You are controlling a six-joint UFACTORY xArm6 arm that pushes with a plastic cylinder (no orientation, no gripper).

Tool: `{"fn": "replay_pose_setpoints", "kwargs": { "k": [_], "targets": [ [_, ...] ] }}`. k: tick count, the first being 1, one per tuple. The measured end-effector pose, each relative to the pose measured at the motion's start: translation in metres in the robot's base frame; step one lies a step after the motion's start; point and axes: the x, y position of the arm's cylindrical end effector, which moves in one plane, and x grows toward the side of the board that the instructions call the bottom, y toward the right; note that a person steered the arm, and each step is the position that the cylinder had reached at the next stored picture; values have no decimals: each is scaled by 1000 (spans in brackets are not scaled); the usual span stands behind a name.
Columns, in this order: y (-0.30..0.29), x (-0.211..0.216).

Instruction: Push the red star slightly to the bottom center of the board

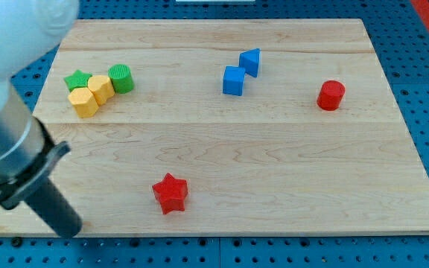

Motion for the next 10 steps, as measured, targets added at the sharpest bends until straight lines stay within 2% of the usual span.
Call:
{"fn": "replay_pose_setpoints", "kwargs": {
  "k": [2, 4, 6, 8, 10],
  "targets": [
    [28, -97],
    [22, -137],
    [22, -137],
    [39, -24],
    [88, -27]
  ]
}}
